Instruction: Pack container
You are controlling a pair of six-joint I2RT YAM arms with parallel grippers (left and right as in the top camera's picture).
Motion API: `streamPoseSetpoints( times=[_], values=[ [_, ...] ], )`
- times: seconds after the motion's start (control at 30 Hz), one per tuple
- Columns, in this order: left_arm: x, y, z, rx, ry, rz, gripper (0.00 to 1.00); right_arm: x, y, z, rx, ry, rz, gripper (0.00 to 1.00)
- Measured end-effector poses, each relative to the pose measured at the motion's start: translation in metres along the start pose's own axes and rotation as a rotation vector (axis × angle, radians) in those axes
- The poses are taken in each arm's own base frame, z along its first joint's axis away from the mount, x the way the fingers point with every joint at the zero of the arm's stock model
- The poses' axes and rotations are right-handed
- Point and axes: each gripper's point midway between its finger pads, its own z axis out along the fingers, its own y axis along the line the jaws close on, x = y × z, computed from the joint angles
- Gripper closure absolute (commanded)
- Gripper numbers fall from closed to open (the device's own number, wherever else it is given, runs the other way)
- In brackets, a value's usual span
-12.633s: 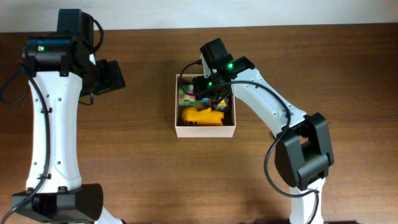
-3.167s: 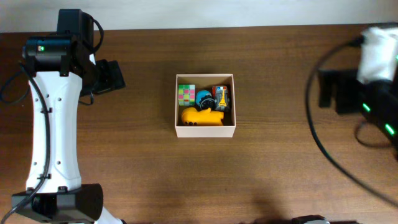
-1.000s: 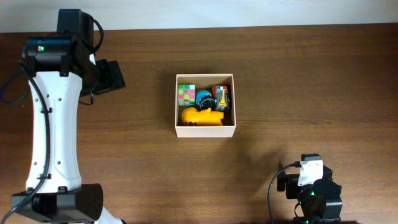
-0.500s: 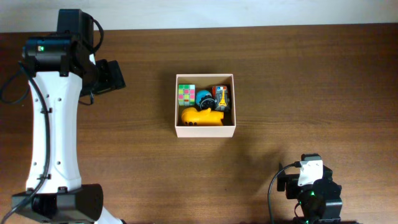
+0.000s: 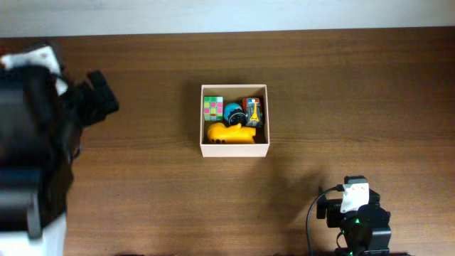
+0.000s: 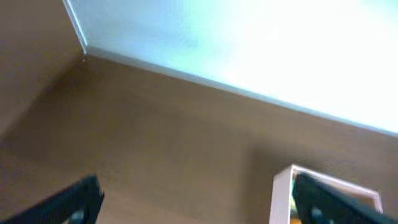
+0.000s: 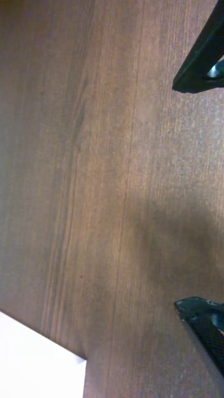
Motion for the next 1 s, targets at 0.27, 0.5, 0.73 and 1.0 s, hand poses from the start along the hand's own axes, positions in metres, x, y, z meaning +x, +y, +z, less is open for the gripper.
streamPoseSetpoints(
  times=[0.27,0.5,0.73,1.0],
  values=[
    [0.072,0.002,0.014,0.072,-0.060,0.128,0.01,0.000,0.000,0.000,0.000,0.001,0.000,0.02],
    [0.170,0.021,0.019,0.077,-0.027,0.156,0.01,0.000,0.000,0.000,-0.001,0.001,0.000,0.01],
    [0.264,0.037,0.040,0.070,0.051,0.177,0.01,0.000,0.000,0.000,0.000,0.000,-0.001,0.01],
    [0.307,0.043,0.058,0.071,0.046,0.176,0.01,0.000,0.000,0.000,0.000,0.000,0.000,0.01]
  ],
)
